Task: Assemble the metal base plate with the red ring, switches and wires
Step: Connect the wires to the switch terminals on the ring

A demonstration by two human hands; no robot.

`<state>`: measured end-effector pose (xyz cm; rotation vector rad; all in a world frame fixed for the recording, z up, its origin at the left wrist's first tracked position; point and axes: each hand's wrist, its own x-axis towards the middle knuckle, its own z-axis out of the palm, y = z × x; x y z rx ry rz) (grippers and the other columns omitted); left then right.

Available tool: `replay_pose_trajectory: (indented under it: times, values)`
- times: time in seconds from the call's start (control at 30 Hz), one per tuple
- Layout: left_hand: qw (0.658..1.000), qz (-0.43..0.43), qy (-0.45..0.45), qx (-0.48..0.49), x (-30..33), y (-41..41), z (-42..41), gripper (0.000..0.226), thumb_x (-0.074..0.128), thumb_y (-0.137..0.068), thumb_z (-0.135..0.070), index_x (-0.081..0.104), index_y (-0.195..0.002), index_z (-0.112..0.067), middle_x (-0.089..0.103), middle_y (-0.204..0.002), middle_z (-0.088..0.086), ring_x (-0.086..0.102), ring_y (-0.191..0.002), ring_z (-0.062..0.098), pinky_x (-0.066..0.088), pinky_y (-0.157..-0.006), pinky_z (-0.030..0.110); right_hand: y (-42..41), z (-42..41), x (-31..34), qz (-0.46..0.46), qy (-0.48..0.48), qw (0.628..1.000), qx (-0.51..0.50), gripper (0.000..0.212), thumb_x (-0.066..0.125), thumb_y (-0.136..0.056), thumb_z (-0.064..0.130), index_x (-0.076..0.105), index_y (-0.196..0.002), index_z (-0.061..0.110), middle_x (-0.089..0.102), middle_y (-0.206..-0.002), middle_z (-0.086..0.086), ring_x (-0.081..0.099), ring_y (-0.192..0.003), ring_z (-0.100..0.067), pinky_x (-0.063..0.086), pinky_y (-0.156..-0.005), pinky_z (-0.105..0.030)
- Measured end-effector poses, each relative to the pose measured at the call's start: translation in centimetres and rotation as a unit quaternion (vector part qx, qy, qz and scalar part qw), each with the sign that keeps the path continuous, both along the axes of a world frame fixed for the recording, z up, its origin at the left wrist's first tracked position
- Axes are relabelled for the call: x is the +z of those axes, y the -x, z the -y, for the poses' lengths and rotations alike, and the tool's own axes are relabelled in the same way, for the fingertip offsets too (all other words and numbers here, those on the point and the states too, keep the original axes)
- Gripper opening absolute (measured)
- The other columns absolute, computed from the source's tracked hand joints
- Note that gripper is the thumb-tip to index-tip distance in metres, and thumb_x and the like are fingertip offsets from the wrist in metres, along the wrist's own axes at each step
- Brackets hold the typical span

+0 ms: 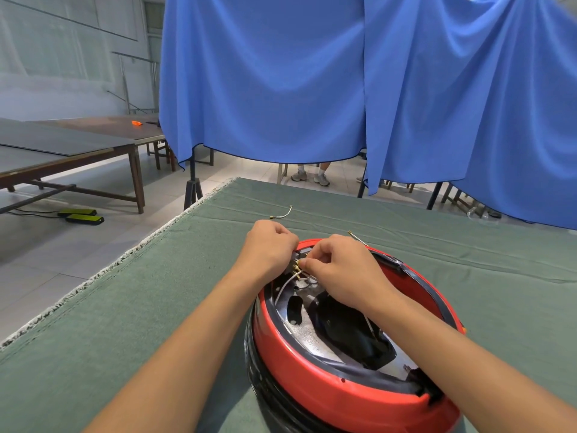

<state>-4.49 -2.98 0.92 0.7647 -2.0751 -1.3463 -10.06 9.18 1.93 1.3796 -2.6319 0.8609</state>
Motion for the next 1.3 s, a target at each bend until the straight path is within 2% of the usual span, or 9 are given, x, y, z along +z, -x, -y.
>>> replay_pose_trajectory:
  times: [0.2,0.43,0.57,0.73,0.83,0.9,1.0,1.13,1.3]
  values:
    - [1.0,-0.011,-0.004,0.014,-0.1,0.0,0.1,0.014,0.058,-0.071,-0.003,0.067,-0.063,0.002,0.061,-0.054,0.013,0.053,-0.051,0.023,0.052,-0.061,0.039,-0.2,-0.1,0.2,-0.005,0.017,1.0,0.006,0.032,0.069,-0.082,0.037,0.054,-0.054,0.031,0.049,-0.064,0.015,0.053,-0.08,-0.015,0.042,-0.078,-0.037]
    - [1.0,-0.012,-0.011,0.025,0.1,-0.4,0.0,0.014,0.059,-0.069,-0.005,0.07,-0.06,-0.001,0.062,-0.05,0.01,0.053,-0.044,0.016,0.048,-0.057,0.029,0.0,0.2,0.3,0.036,0.013,0.999,-0.016,0.036,0.068,-0.085,0.029,0.057,-0.05,0.029,0.056,-0.053,0.012,0.057,-0.07,-0.017,0.046,-0.083,-0.039]
    - [0.999,-0.016,-0.019,0.027,0.2,-0.6,-0.2,0.015,0.059,-0.067,-0.004,0.072,-0.062,-0.002,0.069,-0.062,0.016,0.06,-0.052,0.018,0.053,-0.063,0.032,-0.1,0.3,0.4,0.049,0.01,0.999,-0.011,0.036,0.068,-0.085,0.029,0.058,-0.05,0.03,0.057,-0.054,0.012,0.059,-0.072,-0.018,0.047,-0.085,-0.041]
    - [1.0,-0.013,-0.007,0.028,0.4,-0.7,-0.3,0.016,0.057,-0.066,-0.004,0.073,-0.065,-0.001,0.07,-0.066,0.02,0.066,-0.067,0.031,0.057,-0.072,0.044,0.3,0.5,0.7,0.082,0.005,0.996,-0.014,0.037,0.07,-0.083,0.029,0.058,-0.048,0.028,0.054,-0.05,0.012,0.053,-0.065,-0.015,0.046,-0.081,-0.038]
    - [1.0,-0.01,0.002,0.027,0.6,-0.8,-0.5,0.017,0.057,-0.066,-0.003,0.073,-0.065,-0.001,0.069,-0.067,0.022,0.067,-0.072,0.034,0.056,-0.073,0.046,0.5,0.8,1.7,0.118,-0.038,0.992,-0.01,0.03,0.072,-0.082,0.03,0.064,-0.054,0.024,0.057,-0.052,0.007,0.052,-0.06,-0.013,0.046,-0.071,-0.032]
    - [0.999,0.001,0.019,0.033,0.7,-0.8,-0.7,0.017,0.056,-0.066,-0.003,0.073,-0.065,-0.001,0.068,-0.07,0.023,0.066,-0.077,0.036,0.055,-0.074,0.047,0.9,0.9,2.7,0.153,-0.075,0.985,-0.012,0.021,0.075,-0.08,0.03,0.073,-0.068,0.012,0.06,-0.061,-0.002,0.052,-0.06,-0.015,0.043,-0.062,-0.027]
    - [0.998,0.015,0.047,0.043,0.7,-0.7,-0.7,0.018,0.055,-0.066,-0.003,0.072,-0.068,0.0,0.067,-0.077,0.026,0.063,-0.083,0.038,0.054,-0.075,0.047,1.2,1.0,3.1,0.193,-0.083,0.978,-0.013,0.028,0.078,-0.077,0.028,0.074,-0.082,0.001,0.067,-0.075,-0.015,0.056,-0.068,-0.019,0.044,-0.059,-0.025]
    - [0.997,0.012,0.049,0.062,0.7,-0.9,-0.7,0.015,0.058,-0.064,-0.006,0.073,-0.064,-0.005,0.069,-0.068,0.017,0.065,-0.078,0.032,0.055,-0.072,0.044,1.0,0.7,2.0,0.174,-0.033,0.984,-0.021,0.022,0.079,-0.076,0.03,0.07,-0.057,0.022,0.065,-0.059,0.0,0.056,-0.061,-0.013,0.047,-0.061,-0.027]
    - [0.996,0.003,0.038,0.075,0.7,-1.1,-0.8,0.023,0.062,-0.065,-0.008,0.069,-0.049,-0.023,0.068,-0.057,-0.005,0.067,-0.074,0.021,0.055,-0.075,0.038,0.5,0.3,1.2,0.133,-0.001,0.991,-0.011,0.023,0.077,-0.076,0.039,0.07,-0.058,0.025,0.069,-0.064,0.003,0.064,-0.067,-0.014,0.056,-0.075,-0.041]
